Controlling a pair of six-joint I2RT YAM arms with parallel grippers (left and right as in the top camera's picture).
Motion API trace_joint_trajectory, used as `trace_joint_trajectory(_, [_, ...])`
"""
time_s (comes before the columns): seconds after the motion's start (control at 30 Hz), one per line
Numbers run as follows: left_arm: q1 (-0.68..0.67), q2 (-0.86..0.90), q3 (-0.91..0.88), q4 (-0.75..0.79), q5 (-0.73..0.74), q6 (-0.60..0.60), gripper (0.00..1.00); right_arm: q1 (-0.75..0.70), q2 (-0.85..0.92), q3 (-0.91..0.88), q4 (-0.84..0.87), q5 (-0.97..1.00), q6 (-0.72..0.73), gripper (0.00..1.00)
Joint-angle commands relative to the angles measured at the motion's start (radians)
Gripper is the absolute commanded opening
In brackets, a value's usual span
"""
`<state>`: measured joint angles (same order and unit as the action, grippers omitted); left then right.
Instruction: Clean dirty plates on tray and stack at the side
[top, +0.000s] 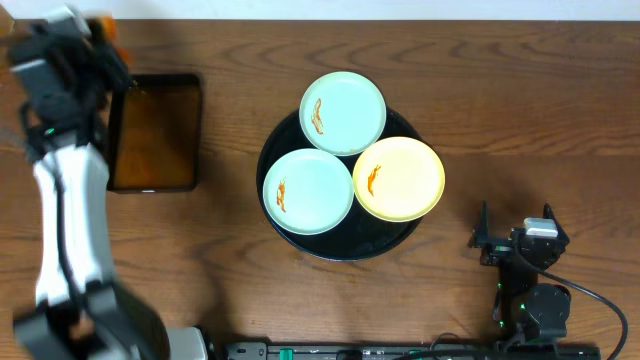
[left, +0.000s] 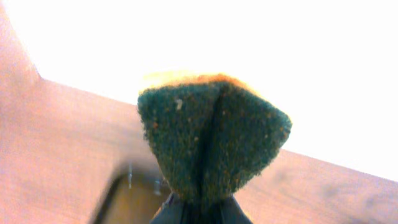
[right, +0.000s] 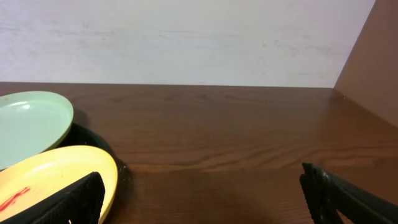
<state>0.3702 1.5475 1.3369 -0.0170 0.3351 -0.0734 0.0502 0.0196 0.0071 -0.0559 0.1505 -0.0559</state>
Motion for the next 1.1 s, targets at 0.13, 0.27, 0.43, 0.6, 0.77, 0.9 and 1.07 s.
trace_joint_trajectory(0.13, [0.0, 0.01, -0.002, -0.122, -0.129, 0.018, 0.08, 0.01, 0.0, -0.002, -0.004, 0.002, -0.005, 0.99])
trace_joint_trajectory(0.27, [0.0, 0.182, -0.02, -0.317, -0.24, 0.044, 0.08, 0.01, 0.0, -0.002, -0.004, 0.002, -0.005, 0.99])
trace_joint_trajectory(0.43, [-0.01, 0.18, -0.01, -0.397, -0.235, 0.05, 0.07, 0.01, 0.0, -0.002, -0.004, 0.002, -0.005, 0.99])
trace_joint_trajectory(0.6, [-0.029, -0.035, 0.05, -0.325, -0.151, 0.05, 0.07, 0.01, 0.0, -0.002, -0.004, 0.002, -0.005, 0.99])
trace_joint_trajectory(0.77, [-0.081, -0.261, 0.051, -0.275, -0.134, 0.043, 0.07, 0.01, 0.0, -0.002, -0.004, 0.002, -0.005, 0.99])
trace_joint_trajectory(0.9, [-0.169, -0.34, 0.05, -0.406, -0.134, -0.014, 0.07, 0.01, 0.0, -0.002, -0.004, 0.002, -0.005, 0.99])
trace_joint_trajectory(1.07, [-0.316, -0.309, 0.029, -0.676, -0.134, -0.267, 0.08, 0.01, 0.0, -0.002, -0.004, 0.002, -0.005, 0.99])
